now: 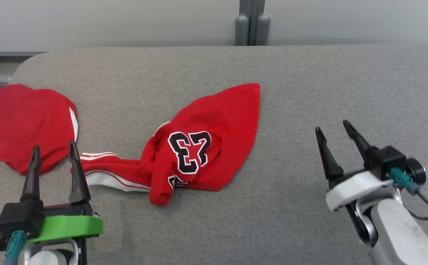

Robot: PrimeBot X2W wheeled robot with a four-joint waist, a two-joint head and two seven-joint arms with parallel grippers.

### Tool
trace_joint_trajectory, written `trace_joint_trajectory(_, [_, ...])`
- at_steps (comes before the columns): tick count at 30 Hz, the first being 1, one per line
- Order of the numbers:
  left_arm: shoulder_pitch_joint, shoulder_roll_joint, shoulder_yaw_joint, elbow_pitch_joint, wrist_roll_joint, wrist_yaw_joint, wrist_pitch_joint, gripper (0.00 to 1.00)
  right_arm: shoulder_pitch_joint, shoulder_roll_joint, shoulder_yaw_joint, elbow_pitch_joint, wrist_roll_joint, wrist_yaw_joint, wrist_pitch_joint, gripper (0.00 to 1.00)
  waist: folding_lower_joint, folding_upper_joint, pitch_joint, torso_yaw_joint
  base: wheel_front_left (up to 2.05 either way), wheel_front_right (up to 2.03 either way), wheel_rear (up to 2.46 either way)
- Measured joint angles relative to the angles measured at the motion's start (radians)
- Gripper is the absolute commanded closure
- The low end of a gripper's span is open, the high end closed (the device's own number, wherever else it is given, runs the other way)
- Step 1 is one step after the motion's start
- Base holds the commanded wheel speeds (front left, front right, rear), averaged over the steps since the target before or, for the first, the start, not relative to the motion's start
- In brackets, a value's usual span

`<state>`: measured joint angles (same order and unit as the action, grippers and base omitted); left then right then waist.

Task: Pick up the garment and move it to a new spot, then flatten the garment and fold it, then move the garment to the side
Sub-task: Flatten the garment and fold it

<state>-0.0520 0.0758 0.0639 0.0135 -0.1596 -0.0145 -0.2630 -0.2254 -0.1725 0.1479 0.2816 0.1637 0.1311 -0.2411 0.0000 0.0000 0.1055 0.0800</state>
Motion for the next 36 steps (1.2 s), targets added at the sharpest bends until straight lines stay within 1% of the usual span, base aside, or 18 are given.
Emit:
trace_joint_trajectory(5, [-0.031,-0.016,-0.016,0.001,0.017,-0.014,-0.001,0.0,-0.196,-0.046,0.07,0.062,-0.002,0.0,0.034,0.0,0.0,0.0,0.031,0.035,0.0,0.0,0.0])
trace_joint_trajectory(10, [-0.063,-0.023,-0.04,-0.003,0.019,-0.016,-0.001,0.0,-0.391,-0.081,0.105,0.176,0.006,0.0,0.068,0.0,0.0,0.0,0.078,0.077,0.0,0.0,0.0])
trace_joint_trajectory(12, [-0.074,-0.024,-0.053,-0.008,0.014,-0.011,-0.001,0.0,-0.457,-0.093,0.12,0.223,0.007,0.0,0.072,0.0,0.0,0.0,0.097,0.093,0.0,0.0,0.0])
trace_joint_trajectory(17, [-0.103,-0.025,-0.115,-0.028,-0.038,0.026,-0.002,0.0,-0.581,-0.11,0.156,0.372,0.017,0.0,0.098,0.0,0.0,0.0,0.151,0.141,0.0,0.0,0.0])
trace_joint_trajectory(21, [-0.125,-0.025,-0.158,-0.04,-0.063,0.047,-0.002,0.0,-0.647,-0.114,0.192,0.499,0.03,0.0,0.107,0.0,0.0,0.0,0.189,0.182,0.0,0.0,0.0])
trace_joint_trajectory(28, [-0.151,-0.025,-0.219,-0.044,-0.084,0.072,-0.002,0.0,-0.704,-0.108,0.246,0.695,0.067,0.0,0.121,0.0,0.0,0.0,0.242,0.253,0.0,0.0,0.0])
trace_joint_trajectory(34, [-0.153,-0.025,-0.231,-0.04,-0.086,0.077,-0.002,0.0,-0.72,-0.102,0.255,0.817,0.101,0.0,0.106,0.0,0.0,0.0,0.27,0.295,0.0,0.0,0.0])
trace_joint_trajectory(36, [-0.154,-0.025,-0.233,-0.039,-0.086,0.077,-0.002,0.0,-0.73,-0.095,0.258,0.839,0.12,0.0,0.099,0.0,0.0,0.0,0.277,0.302,0.0,0.0,0.0])
